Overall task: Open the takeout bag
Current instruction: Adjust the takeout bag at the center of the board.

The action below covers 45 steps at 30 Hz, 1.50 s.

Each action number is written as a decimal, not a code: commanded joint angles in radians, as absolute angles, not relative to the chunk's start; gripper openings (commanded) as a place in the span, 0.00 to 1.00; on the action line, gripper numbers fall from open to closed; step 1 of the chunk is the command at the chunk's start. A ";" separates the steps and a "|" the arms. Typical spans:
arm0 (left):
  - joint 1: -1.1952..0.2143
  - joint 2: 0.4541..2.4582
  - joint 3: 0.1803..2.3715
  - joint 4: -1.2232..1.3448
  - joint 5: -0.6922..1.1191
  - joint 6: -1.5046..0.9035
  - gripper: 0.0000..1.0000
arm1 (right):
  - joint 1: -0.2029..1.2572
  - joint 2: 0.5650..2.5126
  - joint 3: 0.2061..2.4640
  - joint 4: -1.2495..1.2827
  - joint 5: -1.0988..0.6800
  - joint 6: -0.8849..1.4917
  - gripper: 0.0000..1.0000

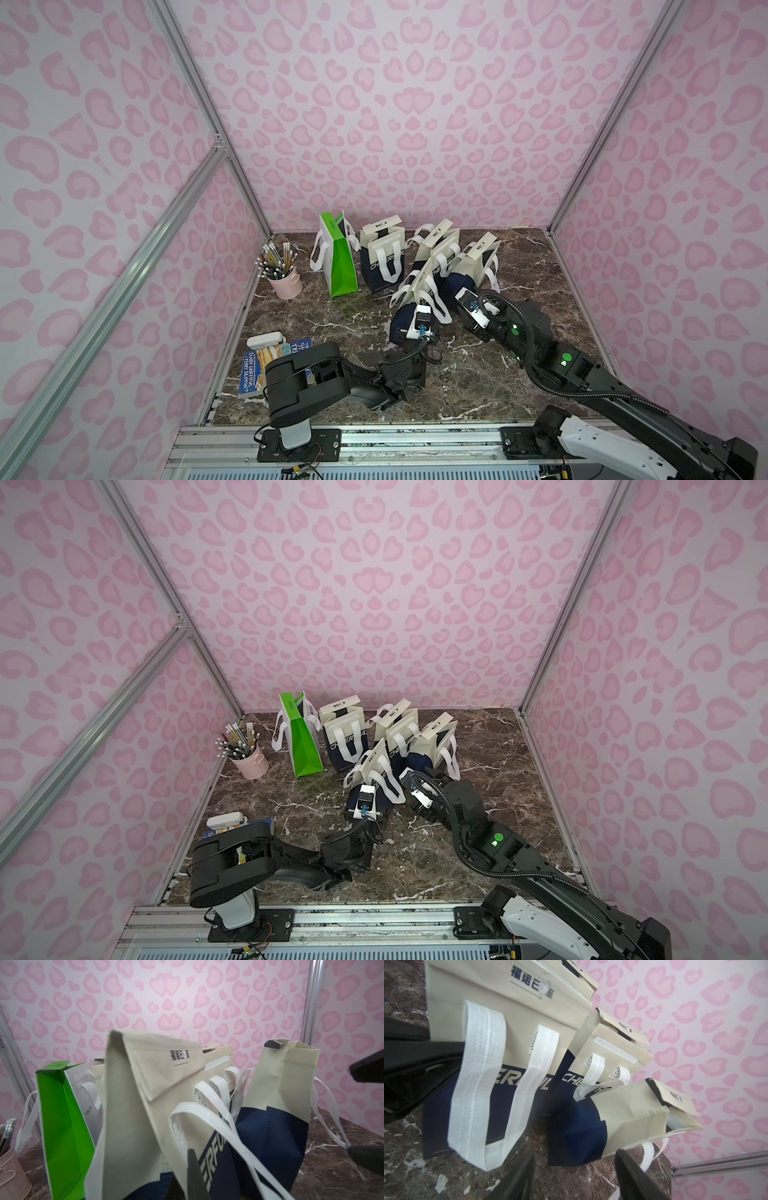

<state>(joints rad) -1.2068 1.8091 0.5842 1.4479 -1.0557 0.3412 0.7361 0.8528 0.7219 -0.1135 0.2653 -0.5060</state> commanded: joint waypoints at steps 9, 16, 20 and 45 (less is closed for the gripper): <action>-1.190 2.029 0.694 1.518 -0.977 0.022 0.09 | 0.765 0.848 0.732 -0.051 0.213 -0.507 0.67; -1.190 2.052 0.673 1.565 -0.902 -0.115 0.29 | 0.796 0.793 0.674 -0.028 0.249 -0.543 0.68; -1.190 2.055 0.678 1.561 -0.888 -0.135 0.29 | 0.796 0.802 0.664 -0.010 0.259 -0.548 0.68; -1.206 2.124 0.772 1.553 -0.883 -0.136 0.04 | 0.775 0.859 0.630 0.200 0.278 -0.629 0.59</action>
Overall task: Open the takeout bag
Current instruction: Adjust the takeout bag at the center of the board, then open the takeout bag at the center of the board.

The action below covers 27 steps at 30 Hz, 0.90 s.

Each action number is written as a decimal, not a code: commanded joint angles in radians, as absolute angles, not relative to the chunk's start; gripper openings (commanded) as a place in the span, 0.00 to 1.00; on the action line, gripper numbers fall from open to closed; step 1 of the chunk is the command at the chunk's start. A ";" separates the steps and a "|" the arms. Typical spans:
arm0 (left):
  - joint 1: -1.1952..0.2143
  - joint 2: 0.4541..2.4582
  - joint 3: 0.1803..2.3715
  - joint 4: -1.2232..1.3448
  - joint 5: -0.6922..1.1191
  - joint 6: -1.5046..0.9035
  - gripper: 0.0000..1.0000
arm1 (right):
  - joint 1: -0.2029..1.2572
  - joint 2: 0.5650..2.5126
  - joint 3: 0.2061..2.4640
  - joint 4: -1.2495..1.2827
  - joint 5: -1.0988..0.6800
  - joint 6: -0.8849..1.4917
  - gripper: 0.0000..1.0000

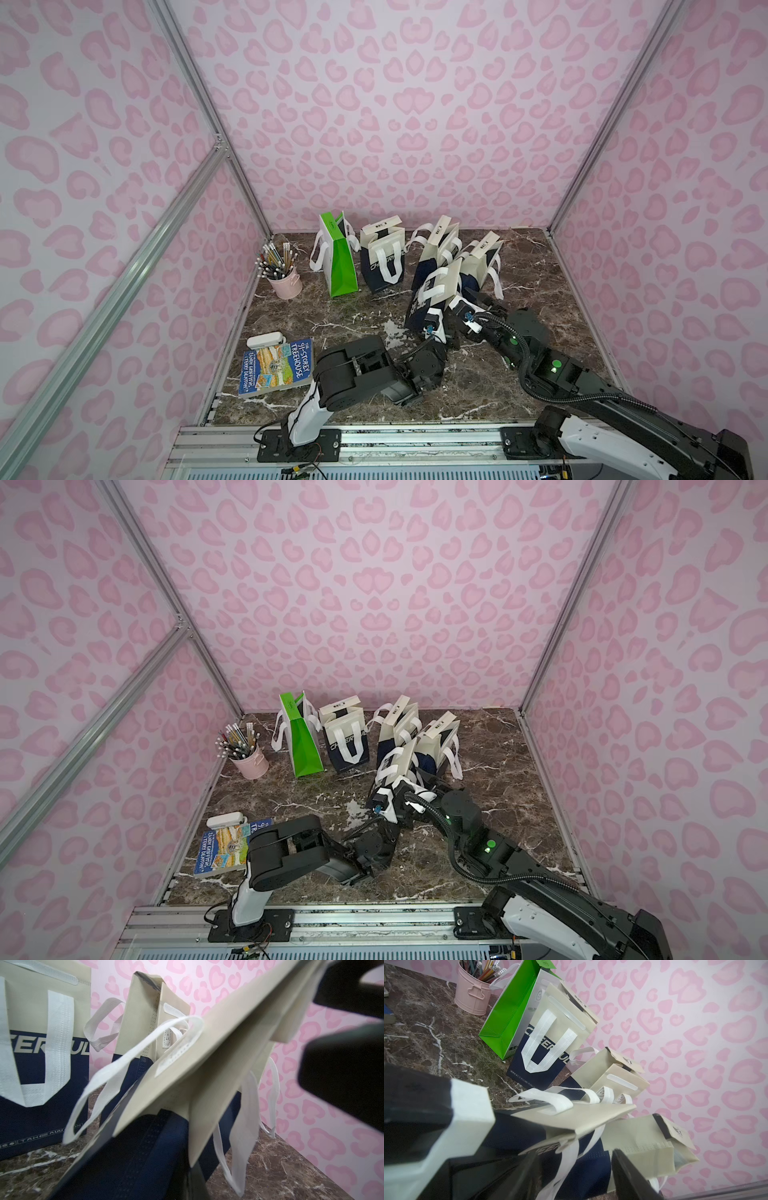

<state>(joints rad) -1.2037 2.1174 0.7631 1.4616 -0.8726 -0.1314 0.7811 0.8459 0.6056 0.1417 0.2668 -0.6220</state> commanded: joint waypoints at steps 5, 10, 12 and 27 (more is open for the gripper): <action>-1.209 2.131 0.778 1.550 -0.895 -0.133 0.04 | 0.755 0.891 0.654 0.199 0.279 -0.628 0.50; -1.209 2.134 0.783 1.548 -0.901 -0.132 0.04 | 0.738 0.889 0.658 0.170 0.263 -0.626 0.43; -1.209 2.135 0.784 1.547 -0.901 -0.132 0.04 | 0.731 0.874 0.652 0.153 0.243 -0.623 0.43; -1.209 2.132 0.770 1.545 -0.904 -0.134 0.04 | 0.725 0.840 0.635 0.095 0.153 -0.616 0.47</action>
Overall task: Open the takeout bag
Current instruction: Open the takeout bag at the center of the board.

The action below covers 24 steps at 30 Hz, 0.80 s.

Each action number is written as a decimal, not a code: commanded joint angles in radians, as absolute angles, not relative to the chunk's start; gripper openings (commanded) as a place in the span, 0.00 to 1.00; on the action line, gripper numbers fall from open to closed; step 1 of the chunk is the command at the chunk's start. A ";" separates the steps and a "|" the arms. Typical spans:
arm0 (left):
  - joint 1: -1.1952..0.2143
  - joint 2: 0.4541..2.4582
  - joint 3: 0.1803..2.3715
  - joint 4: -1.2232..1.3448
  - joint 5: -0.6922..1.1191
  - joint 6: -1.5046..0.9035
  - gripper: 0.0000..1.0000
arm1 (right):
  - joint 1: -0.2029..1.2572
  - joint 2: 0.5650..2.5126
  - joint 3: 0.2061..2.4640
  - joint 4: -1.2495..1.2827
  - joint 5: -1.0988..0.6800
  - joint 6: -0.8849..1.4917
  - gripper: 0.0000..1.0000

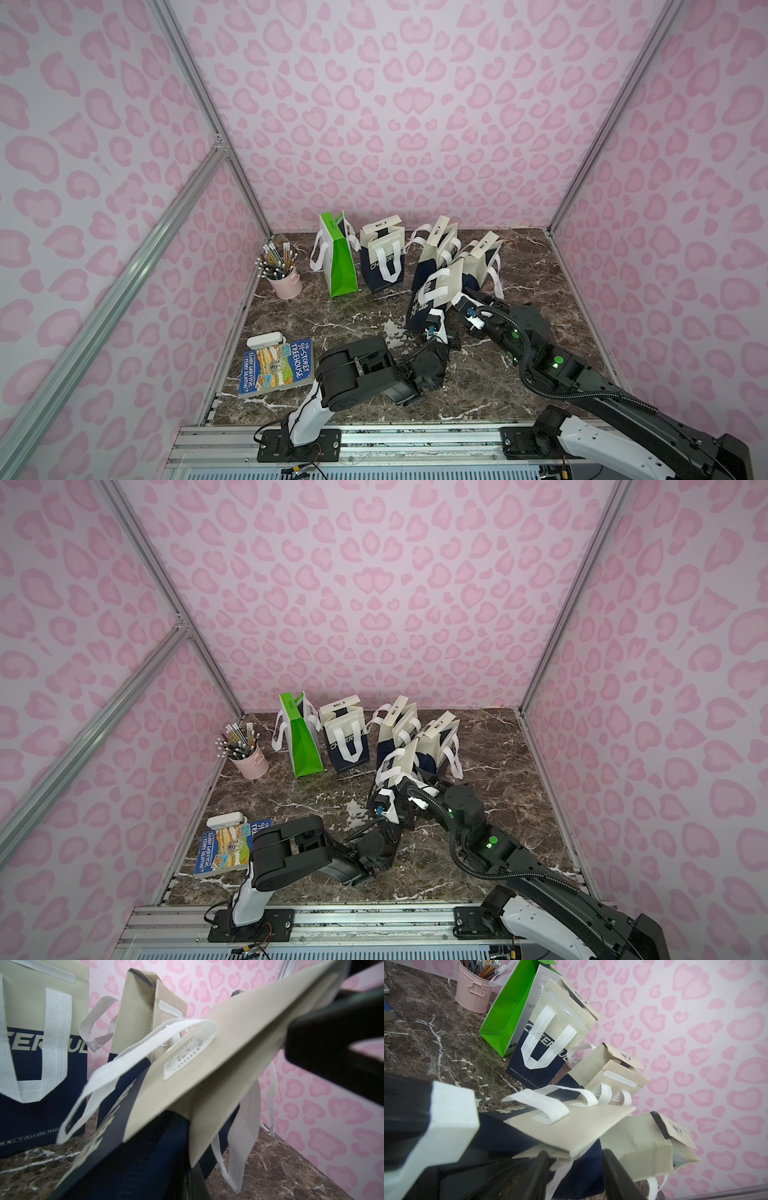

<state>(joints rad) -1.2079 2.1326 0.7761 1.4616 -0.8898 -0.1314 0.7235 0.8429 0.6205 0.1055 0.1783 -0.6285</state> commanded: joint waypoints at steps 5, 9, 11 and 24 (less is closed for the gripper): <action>-1.209 2.131 0.767 1.546 -0.904 -0.135 0.04 | 0.725 0.847 0.643 0.074 0.161 -0.621 0.46; -1.209 2.127 0.764 1.547 -0.903 -0.133 0.04 | 0.726 0.848 0.642 0.057 0.170 -0.622 0.46; -1.208 2.127 0.761 1.547 -0.903 -0.132 0.04 | 0.726 0.852 0.642 0.057 0.180 -0.623 0.45; -1.207 2.125 0.761 1.545 -0.908 -0.131 0.04 | 0.725 0.868 0.636 0.124 0.216 -0.607 0.37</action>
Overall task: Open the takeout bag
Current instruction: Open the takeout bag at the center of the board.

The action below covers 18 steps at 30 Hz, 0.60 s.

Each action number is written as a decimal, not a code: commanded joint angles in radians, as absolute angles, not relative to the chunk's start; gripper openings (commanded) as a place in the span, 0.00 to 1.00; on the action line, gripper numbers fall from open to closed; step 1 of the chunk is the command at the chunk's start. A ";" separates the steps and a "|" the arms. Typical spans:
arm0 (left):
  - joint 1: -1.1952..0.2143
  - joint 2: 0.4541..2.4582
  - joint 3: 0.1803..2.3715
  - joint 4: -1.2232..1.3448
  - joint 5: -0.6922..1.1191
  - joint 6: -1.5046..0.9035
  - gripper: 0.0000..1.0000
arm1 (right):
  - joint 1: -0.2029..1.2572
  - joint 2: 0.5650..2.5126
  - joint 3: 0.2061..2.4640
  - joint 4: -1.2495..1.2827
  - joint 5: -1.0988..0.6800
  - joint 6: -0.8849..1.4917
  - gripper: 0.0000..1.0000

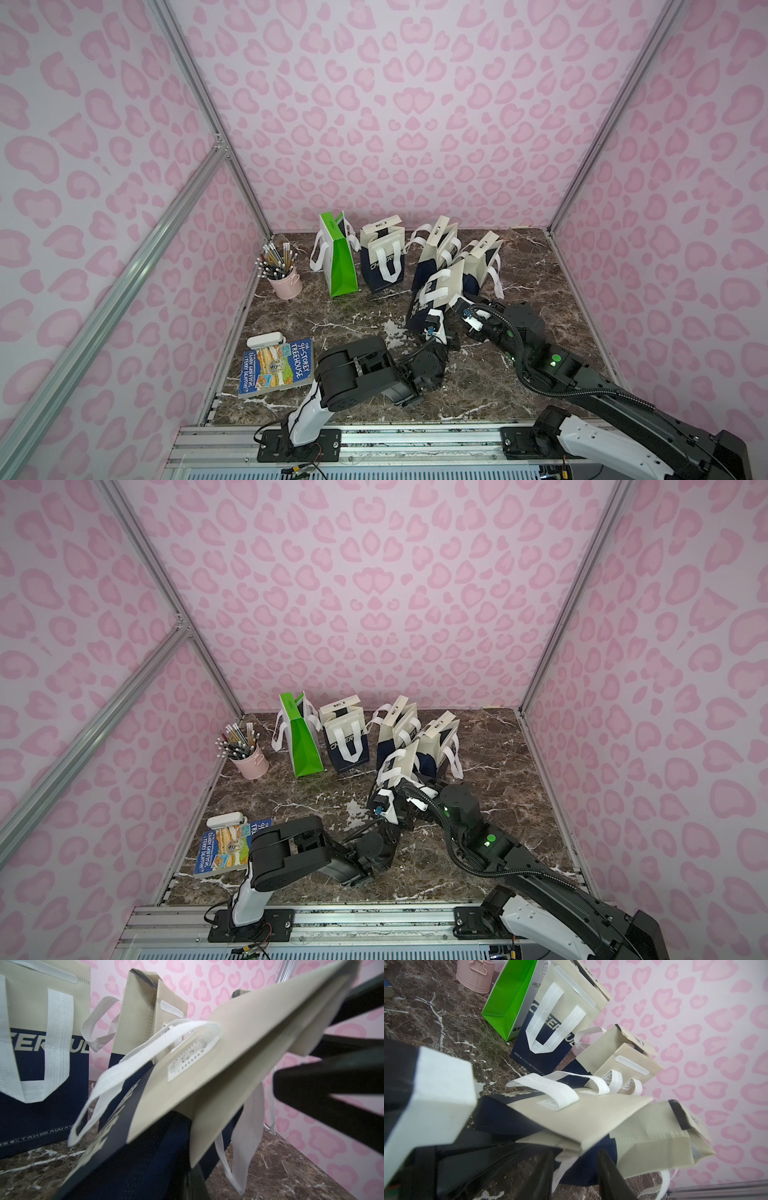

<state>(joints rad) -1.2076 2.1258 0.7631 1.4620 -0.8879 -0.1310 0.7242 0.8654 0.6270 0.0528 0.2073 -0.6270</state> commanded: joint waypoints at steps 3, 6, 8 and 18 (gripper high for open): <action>-1.207 2.125 0.760 1.545 -0.908 -0.130 0.04 | 0.726 0.875 0.637 0.134 0.208 -0.599 0.37; -1.207 2.124 0.762 1.544 -0.910 -0.127 0.04 | 0.725 0.876 0.636 0.143 0.197 -0.586 0.37; -1.207 2.125 0.763 1.543 -0.909 -0.128 0.04 | 0.726 0.878 0.637 0.144 0.196 -0.577 0.37; -1.207 2.127 0.770 1.538 -0.907 -0.127 0.04 | 0.738 0.897 0.610 0.184 0.180 -0.518 0.32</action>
